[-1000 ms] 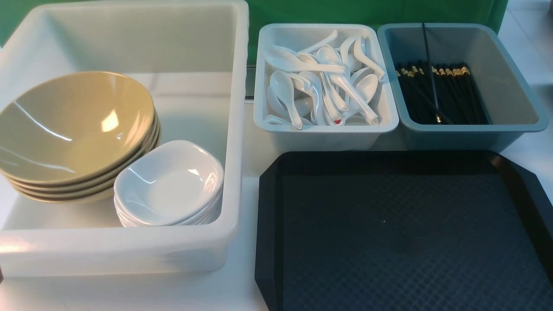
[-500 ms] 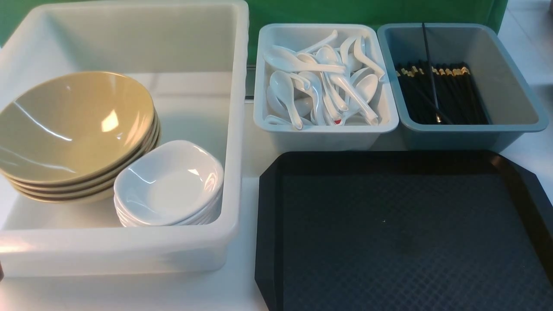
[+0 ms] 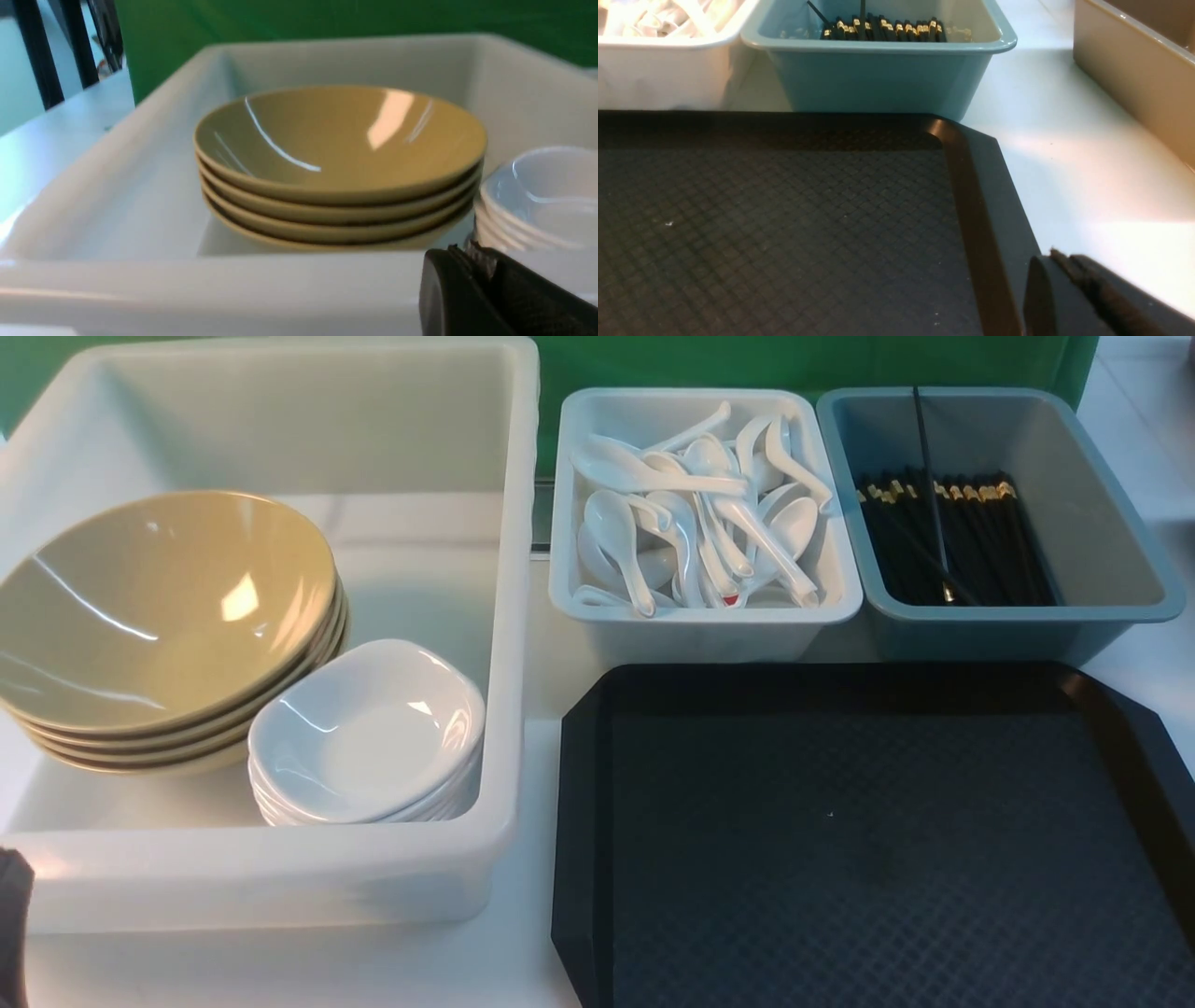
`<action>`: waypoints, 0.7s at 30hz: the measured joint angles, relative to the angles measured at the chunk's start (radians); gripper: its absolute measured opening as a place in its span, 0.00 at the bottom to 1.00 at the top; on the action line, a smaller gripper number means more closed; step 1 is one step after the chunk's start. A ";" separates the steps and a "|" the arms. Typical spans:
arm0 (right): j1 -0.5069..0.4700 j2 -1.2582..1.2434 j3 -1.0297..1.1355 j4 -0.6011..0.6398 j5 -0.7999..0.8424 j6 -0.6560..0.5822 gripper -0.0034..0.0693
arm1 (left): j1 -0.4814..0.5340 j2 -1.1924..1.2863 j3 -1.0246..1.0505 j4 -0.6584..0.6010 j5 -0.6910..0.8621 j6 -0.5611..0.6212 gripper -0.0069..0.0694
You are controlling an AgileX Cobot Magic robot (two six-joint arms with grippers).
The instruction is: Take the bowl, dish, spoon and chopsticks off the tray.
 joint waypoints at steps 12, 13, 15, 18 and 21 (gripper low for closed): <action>0.000 0.000 0.000 0.000 0.000 0.000 0.13 | 0.001 -0.002 0.000 0.009 0.153 0.000 0.08; 0.000 0.000 0.000 0.000 0.000 0.000 0.13 | 0.001 -0.002 0.000 0.009 0.153 0.000 0.08; 0.000 0.000 0.000 0.000 0.000 0.000 0.13 | 0.001 -0.002 0.000 0.009 0.153 0.000 0.08; 0.000 0.000 0.000 0.000 0.000 0.000 0.14 | 0.001 -0.002 0.000 0.010 0.153 0.000 0.08; 0.000 0.000 0.000 0.000 0.000 0.000 0.14 | 0.001 -0.002 0.000 0.010 0.153 0.000 0.08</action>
